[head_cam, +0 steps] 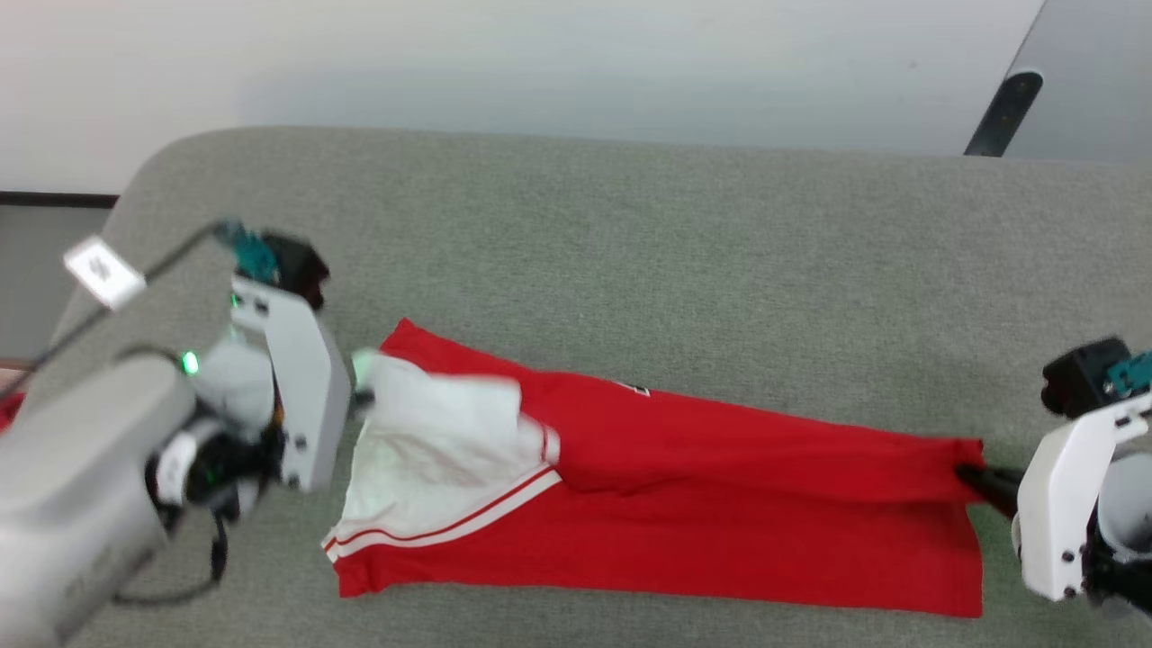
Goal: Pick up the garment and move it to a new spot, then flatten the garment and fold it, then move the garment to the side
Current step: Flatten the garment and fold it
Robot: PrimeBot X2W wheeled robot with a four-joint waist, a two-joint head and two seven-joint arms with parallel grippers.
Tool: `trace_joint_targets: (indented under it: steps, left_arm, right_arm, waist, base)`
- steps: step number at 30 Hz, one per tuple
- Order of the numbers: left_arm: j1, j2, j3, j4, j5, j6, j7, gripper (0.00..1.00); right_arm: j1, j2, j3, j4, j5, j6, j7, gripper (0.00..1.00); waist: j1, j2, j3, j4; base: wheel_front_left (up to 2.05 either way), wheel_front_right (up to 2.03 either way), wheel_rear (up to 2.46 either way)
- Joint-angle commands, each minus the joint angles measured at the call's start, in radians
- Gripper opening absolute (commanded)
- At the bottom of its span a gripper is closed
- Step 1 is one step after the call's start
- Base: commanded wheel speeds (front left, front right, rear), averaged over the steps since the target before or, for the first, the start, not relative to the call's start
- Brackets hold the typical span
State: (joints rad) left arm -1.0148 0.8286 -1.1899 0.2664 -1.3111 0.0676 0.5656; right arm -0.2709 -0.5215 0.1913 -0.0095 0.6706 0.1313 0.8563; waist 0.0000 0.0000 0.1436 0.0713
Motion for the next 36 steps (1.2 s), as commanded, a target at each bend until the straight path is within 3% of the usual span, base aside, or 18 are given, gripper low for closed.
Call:
trace_joint_targets:
  steps: [1,5,6,7,8,9,10,12,13,20,27,36]
  left_arm:
    - [0.045,0.016,-0.006,-0.041,-0.017,0.031,-0.001,0.00]
    - [0.115,0.030,-0.014,-0.092,-0.047,0.084,-0.011,0.00]
    - [0.127,0.027,-0.016,-0.094,-0.051,0.091,-0.012,0.06]
    - [0.138,0.025,-0.018,-0.093,-0.056,0.100,-0.010,0.22]
    - [0.141,0.025,-0.023,-0.092,-0.053,0.101,-0.007,0.48]
    - [0.144,0.022,-0.022,-0.090,-0.050,0.105,-0.012,0.96]
    - [0.146,0.018,-0.021,-0.087,-0.052,0.107,-0.013,1.00]
    - [0.142,0.022,-0.022,-0.080,-0.050,0.113,-0.007,1.00]
    - [0.139,0.024,-0.025,-0.079,-0.048,0.114,-0.002,1.00]
    - [0.148,0.044,-0.027,-0.110,-0.046,0.126,0.009,1.00]
    - [0.199,0.074,-0.002,-0.165,-0.052,0.140,-0.081,1.00]
    - [0.346,0.141,0.076,-0.258,-0.042,0.195,-0.398,1.00]
  right_arm:
    - [0.034,0.013,-0.018,-0.013,-0.001,-0.001,0.008,0.00]
    - [0.074,0.044,-0.034,-0.025,-0.020,-0.001,0.023,0.00]
    - [0.079,0.050,-0.036,-0.021,-0.024,-0.001,0.026,0.00]
    - [0.079,0.056,-0.037,-0.017,-0.026,-0.001,0.030,0.00]
    - [0.076,0.059,-0.034,-0.013,-0.033,-0.001,0.033,0.00]
    - [0.073,0.062,-0.032,-0.008,-0.037,-0.001,0.036,0.00]
    - [0.069,0.067,-0.030,-0.003,-0.042,-0.001,0.039,0.22]
    - [0.057,0.065,-0.023,0.006,-0.043,-0.001,0.037,0.71]
    - [0.051,0.063,-0.019,0.011,-0.042,-0.001,0.040,1.00]
    - [0.052,0.049,-0.018,-0.004,-0.022,-0.001,0.066,1.00]
    - [0.095,0.039,-0.041,-0.052,-0.030,-0.001,-0.003,1.00]
    - [0.198,0.096,-0.107,-0.102,-0.117,-0.001,-0.260,1.00]
  waist:
    - [0.0000,0.0000,-0.014,0.014]
    - [0.0000,0.0000,-0.014,0.012]
    - [0.0000,0.0000,-0.015,0.012]
    - [0.0000,0.0000,-0.015,0.012]
    - [0.0000,0.0000,-0.016,0.011]
    - [0.0000,0.0000,-0.017,0.011]
    - [0.0000,0.0000,-0.019,0.011]
    - [0.0000,0.0000,-0.028,0.010]
    - [0.0000,0.0000,-0.035,0.010]
    - [0.0000,0.0000,-0.110,0.015]
    - [0.0000,0.0000,-0.167,0.021]
    - [0.0000,0.0000,-0.217,0.024]
  base:
    - [0.00,0.00,0.00]
    - [0.00,0.00,0.00]
    - [0.00,0.00,0.00]
    - [0.00,0.00,0.00]
    - [0.00,0.00,0.00]
    - [0.00,0.00,0.00]
    - [0.00,0.00,0.00]
    - [0.00,0.00,0.00]
    - [0.00,0.00,0.00]
    - [0.00,0.00,0.00]
    - [0.00,0.00,0.00]
    - [0.00,0.00,0.00]
